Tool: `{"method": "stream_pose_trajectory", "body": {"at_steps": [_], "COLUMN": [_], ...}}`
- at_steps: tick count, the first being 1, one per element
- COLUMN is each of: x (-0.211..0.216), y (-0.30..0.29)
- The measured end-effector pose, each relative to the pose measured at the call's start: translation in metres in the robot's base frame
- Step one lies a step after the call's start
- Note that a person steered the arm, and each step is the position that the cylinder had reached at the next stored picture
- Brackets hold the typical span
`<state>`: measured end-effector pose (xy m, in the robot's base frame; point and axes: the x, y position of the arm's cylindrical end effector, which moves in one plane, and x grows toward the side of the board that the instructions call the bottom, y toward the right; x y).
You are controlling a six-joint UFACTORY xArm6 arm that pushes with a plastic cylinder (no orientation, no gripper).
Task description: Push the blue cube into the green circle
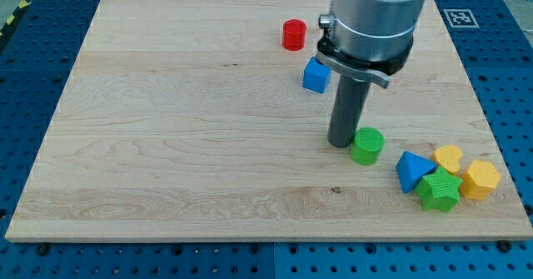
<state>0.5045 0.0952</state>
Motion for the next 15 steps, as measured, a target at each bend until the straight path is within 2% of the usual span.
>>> {"method": "stream_pose_trajectory", "body": {"at_steps": [2, 3, 4, 5, 6, 8, 10, 13, 14, 15], "x": [0.014, -0.013, -0.064, -0.138, -0.158, -0.15, -0.115, -0.119, -0.106, -0.069], "y": [0.017, -0.039, -0.115, -0.135, -0.114, -0.099, -0.028, 0.004, 0.03, 0.063]}}
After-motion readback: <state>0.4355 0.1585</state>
